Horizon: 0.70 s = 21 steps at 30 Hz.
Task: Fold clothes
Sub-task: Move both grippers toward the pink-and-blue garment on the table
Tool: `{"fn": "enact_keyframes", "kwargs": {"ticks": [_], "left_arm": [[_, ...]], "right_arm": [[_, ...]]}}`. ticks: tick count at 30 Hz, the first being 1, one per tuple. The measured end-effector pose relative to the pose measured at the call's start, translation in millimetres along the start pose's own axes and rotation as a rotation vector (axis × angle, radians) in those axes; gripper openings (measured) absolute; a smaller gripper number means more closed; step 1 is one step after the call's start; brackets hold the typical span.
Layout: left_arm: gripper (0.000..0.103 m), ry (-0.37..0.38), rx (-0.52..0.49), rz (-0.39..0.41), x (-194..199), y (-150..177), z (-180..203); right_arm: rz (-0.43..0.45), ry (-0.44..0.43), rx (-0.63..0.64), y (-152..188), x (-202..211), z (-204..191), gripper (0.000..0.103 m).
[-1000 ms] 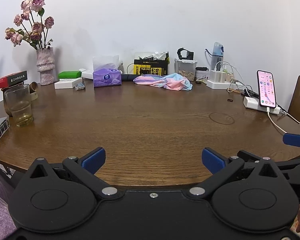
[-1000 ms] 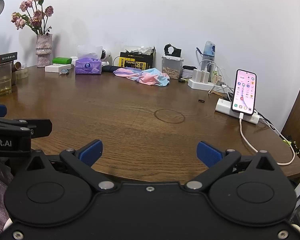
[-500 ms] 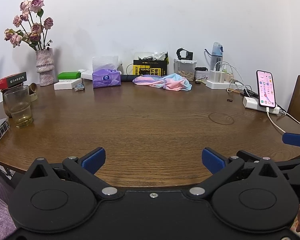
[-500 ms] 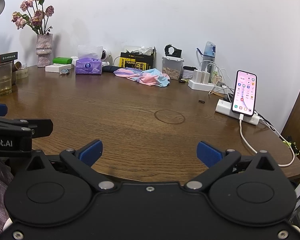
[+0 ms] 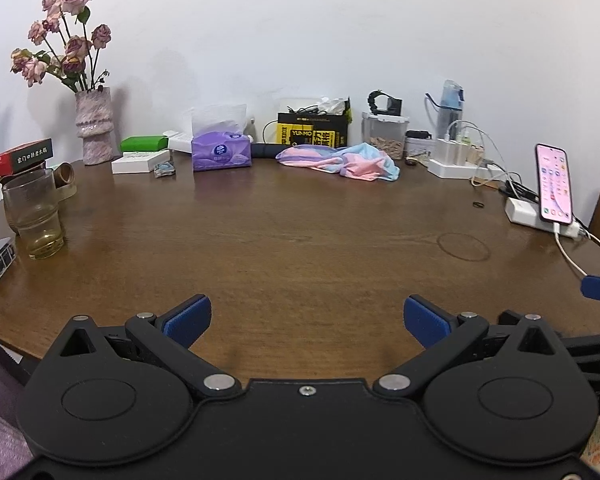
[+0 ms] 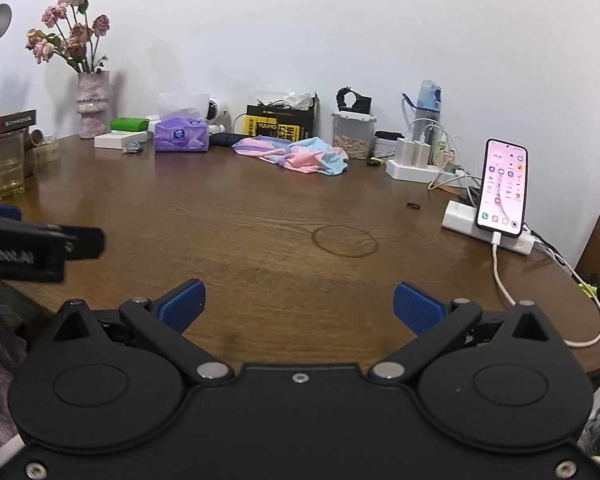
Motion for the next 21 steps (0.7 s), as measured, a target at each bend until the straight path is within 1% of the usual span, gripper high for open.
{"fn": "enact_keyframes", "kwargs": {"ticks": [3, 8, 12, 16, 17, 21], "left_arm": [[0.103, 0.037, 0.02, -0.039, -15.8, -5.7, -4.8], [0.103, 0.049, 0.028, -0.038, -43.2, -24.0, -9.9], [0.103, 0.073, -0.016, -0.024, -63.1, -36.7, -2.4], [0.103, 0.064, -0.049, -0.007, -78.6, -42.9, 2.1], [0.103, 0.059, -0.056, -0.009, -88.2, -43.7, 3.5], [0.103, 0.079, -0.056, -0.037, -111.0, -45.7, 5.0]], "right_arm": [[-0.01, 0.018, -0.002, -6.5, -14.7, 8.5, 0.102], [-0.015, 0.025, 0.022, -19.7, -42.4, 19.8, 0.102], [0.015, 0.01, 0.065, -33.1, -61.3, 21.2, 0.102], [0.071, -0.047, 0.061, -46.3, -80.9, 21.5, 0.102], [0.063, -0.046, 0.07, -48.1, -86.6, 21.2, 0.102], [0.041, -0.015, 0.082, -55.5, -108.0, 24.1, 0.102]]}}
Point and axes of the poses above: each gripper's, at about its wrist camera, not at the fingertips, and x roughly against the way its jaws point, z to its right, y to its underside, the point moved 6 cm from there along -x, roughly the way its jaws point, and after that the axes turned 2 degrees about z, right-handed, at the moved point
